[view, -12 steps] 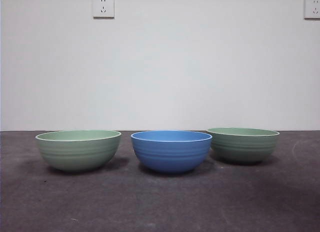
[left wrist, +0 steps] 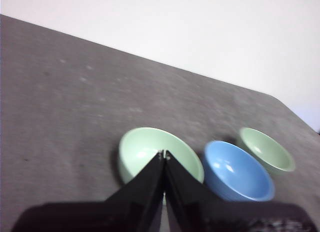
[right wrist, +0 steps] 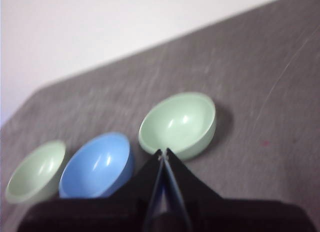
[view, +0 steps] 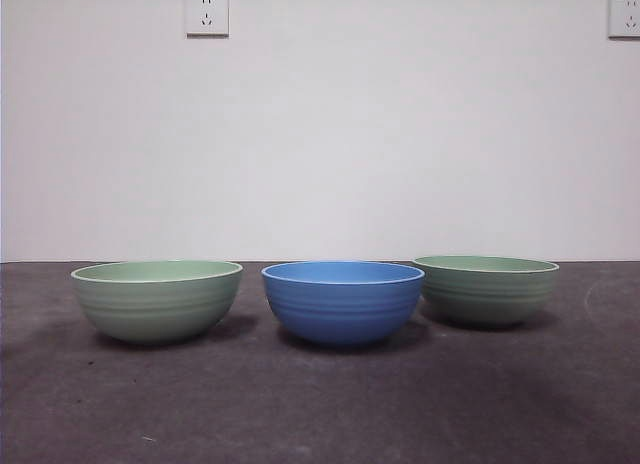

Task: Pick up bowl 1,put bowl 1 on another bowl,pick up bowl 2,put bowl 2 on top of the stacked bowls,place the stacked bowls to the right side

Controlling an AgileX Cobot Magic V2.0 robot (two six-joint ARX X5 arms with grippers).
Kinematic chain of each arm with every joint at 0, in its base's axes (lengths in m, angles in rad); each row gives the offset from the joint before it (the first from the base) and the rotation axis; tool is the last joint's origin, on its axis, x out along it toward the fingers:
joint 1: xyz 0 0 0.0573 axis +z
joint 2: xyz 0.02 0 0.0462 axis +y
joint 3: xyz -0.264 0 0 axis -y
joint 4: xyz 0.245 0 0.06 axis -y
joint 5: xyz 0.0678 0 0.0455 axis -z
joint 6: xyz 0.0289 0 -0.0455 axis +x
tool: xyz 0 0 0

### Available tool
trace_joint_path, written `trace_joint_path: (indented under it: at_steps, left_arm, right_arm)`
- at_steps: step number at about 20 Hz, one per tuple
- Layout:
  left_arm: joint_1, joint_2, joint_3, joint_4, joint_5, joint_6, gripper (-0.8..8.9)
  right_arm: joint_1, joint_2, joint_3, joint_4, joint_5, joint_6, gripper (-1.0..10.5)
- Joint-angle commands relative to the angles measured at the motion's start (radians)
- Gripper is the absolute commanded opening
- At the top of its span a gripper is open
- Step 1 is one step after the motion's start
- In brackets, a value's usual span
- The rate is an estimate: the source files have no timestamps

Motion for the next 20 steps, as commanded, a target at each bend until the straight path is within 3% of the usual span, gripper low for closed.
trace_joint_path:
  at_steps: [1,5,12,20]
  left_arm:
    - [0.002,0.050,0.055,-0.045,0.053,0.048,-0.08]
    - [0.002,0.150,0.152,-0.157,0.128,0.132,-0.08]
    - [0.001,0.319,0.303,-0.353,0.220,0.233,-0.08]
    - [0.001,0.449,0.420,-0.560,0.247,0.362,-0.08]
  right_arm:
    - [0.002,0.087,0.098,-0.099,-0.048,-0.089,-0.1]
    - [0.003,0.225,0.255,-0.287,-0.103,-0.182,-0.1]
    - [0.003,0.421,0.463,-0.576,-0.103,-0.322,-0.1]
    - [0.003,0.498,0.507,-0.687,-0.101,-0.377,-0.1]
